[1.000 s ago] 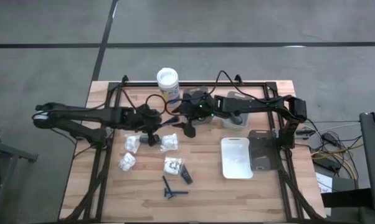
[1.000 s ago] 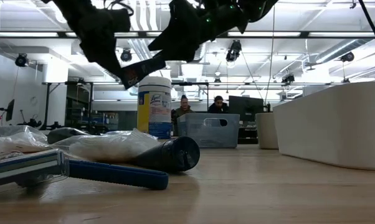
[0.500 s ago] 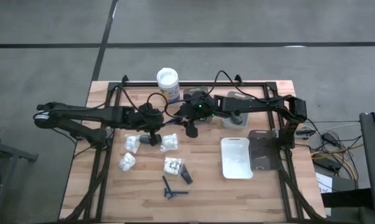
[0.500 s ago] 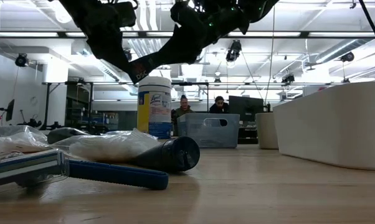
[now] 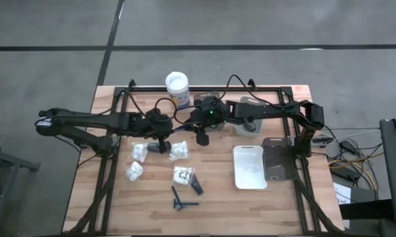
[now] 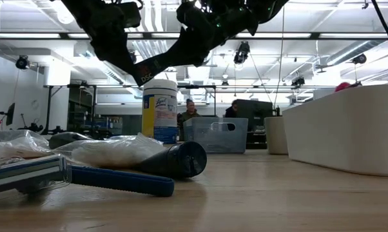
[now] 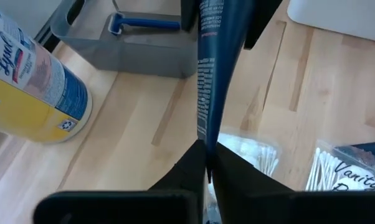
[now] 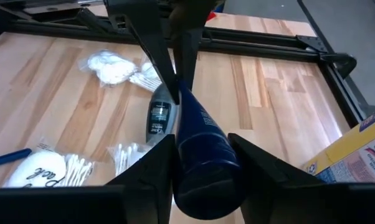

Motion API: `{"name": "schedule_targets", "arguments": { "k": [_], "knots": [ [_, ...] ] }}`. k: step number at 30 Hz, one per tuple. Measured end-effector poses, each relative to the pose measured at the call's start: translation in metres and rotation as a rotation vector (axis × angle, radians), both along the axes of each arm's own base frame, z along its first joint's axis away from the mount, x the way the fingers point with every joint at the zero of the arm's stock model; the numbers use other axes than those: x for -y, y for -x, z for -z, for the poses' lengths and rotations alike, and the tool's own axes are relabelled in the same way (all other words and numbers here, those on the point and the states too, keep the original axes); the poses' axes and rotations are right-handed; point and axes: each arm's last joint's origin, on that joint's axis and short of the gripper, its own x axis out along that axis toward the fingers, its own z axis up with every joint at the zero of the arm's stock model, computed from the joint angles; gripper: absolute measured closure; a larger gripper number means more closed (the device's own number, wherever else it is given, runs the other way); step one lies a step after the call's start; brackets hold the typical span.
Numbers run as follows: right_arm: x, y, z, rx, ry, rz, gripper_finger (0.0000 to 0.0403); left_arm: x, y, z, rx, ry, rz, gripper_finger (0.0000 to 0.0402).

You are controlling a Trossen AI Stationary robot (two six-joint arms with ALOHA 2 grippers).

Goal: Pick & Place Travel size toiletries
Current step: Put the blue shaving cream into the white bin

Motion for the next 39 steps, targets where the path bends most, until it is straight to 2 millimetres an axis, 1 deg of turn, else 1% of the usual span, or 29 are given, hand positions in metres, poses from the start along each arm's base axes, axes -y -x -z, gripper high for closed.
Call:
{"name": "schedule_targets", "arguments": {
  "k": [4,9,13,15,17,21,25,30,32,37,39],
  "knots": [
    [0.003,0.001,0.0,-0.001,-0.007,-0.004,0.0271,0.0,0.001,-0.002,0.012,-0.017,-0.007,0.0341],
    [0.012,0.003,0.002,0.002,-0.062,-0.044,0.0283,-0.001,0.009,-0.009,0.034,-0.064,-0.021,0.0296],
    [0.02,0.008,0.01,-0.022,-0.109,-0.034,0.0281,-0.002,0.023,-0.021,0.078,-0.096,-0.037,0.0266],
    [0.024,0.01,0.015,-0.028,-0.131,-0.025,0.0274,-0.001,0.032,-0.022,0.103,-0.104,-0.052,0.0253],
    [0.026,0.012,0.018,-0.032,-0.143,-0.014,0.027,-0.001,0.04,-0.019,0.135,-0.11,-0.062,0.0244],
    [0.028,0.012,0.021,-0.021,-0.15,-0.004,0.0278,-0.001,0.053,-0.004,0.258,-0.101,-0.077,0.0235],
    [0.029,0.01,0.017,0.025,-0.165,0.006,0.0282,0.0,0.06,0.019,0.408,-0.096,-0.074,0.0234],
    [0.03,0.009,0.015,0.048,-0.181,0.019,0.0265,0.0,0.072,0.049,0.52,-0.087,-0.08,0.0234],
    [0.031,0.009,0.015,0.057,-0.187,0.024,0.0263,0.0,0.076,0.057,0.594,-0.082,-0.085,0.0234],
    [0.031,0.007,0.011,0.107,-0.2,0.029,0.0282,0.0,0.082,0.074,0.773,-0.099,-0.082,0.0234],
    [0.03,0.006,0.01,0.127,-0.204,0.025,0.0283,0.0,0.083,0.078,0.838,-0.105,-0.082,0.0234]
  ]
}}
